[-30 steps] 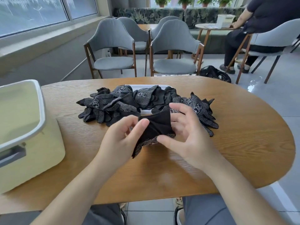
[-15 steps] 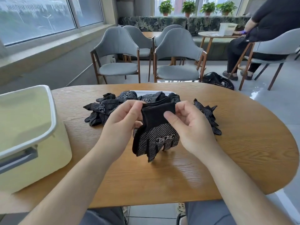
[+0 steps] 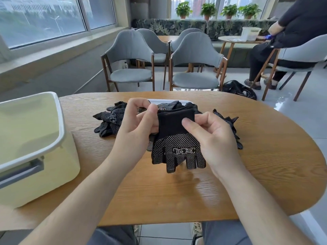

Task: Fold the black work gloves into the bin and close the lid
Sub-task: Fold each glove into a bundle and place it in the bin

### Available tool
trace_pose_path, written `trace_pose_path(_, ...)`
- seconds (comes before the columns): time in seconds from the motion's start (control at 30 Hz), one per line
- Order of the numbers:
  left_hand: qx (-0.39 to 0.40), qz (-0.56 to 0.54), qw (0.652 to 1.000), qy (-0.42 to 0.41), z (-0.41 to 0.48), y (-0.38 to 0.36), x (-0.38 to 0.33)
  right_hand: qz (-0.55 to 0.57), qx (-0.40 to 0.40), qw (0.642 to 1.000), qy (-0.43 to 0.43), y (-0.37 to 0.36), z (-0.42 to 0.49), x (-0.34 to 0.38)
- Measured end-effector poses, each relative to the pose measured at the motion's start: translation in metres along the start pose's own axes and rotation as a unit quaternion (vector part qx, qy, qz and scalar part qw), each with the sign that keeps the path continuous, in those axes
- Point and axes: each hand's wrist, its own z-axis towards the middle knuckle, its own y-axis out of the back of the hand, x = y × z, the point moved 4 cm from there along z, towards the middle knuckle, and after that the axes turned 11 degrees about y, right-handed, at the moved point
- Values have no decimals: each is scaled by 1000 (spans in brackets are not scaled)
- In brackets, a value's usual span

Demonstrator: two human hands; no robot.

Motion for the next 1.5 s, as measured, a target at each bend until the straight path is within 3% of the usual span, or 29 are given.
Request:
trace_pose_path(0.13,36,62,997,-19,-3,-1,4,29,-11,999,-20,0,0,-3)
trace_pose_path(0.27,-2,76,997,1,2,1,9,20,0,1000,-15,1,1,-1)
trace_pose_path(0.37,11,67,997,47,10,7,17,-52,65,996,-45,8,11,0)
trace_pose_path(0.5,-7,253,964,87,29,13,27,-112,138,980,-89,8,34,-8)
trace_pose_path(0.57,-37,302,950,67,42,11,15,-127,131,981,-68,1,48,-7)
trace_pose_path(0.73,-72,279,953,-89,49,2,-37,-91,58,992,73,0,67,22)
trace_pose_path(0.83,-42,323,938,-118,31,2,-19,-103,96,985,97,6,46,13)
trace_pose_path(1.0,63,463,870,-159,-22,14,72,-210,192,956,76,18,-26,-58)
trace_pose_path(1.2,136,510,830,-180,-57,19,103,-249,280,920,112,23,-70,-78)
trace_pose_path(1.3,155,511,829,-167,-59,15,99,-221,283,930,80,25,-63,-72)
trace_pose_path(1.37,163,513,825,-174,-58,13,97,-226,245,941,55,27,-51,-72)
trace_pose_path(1.5,175,516,818,-184,-50,2,89,-332,190,924,-16,27,-17,-92)
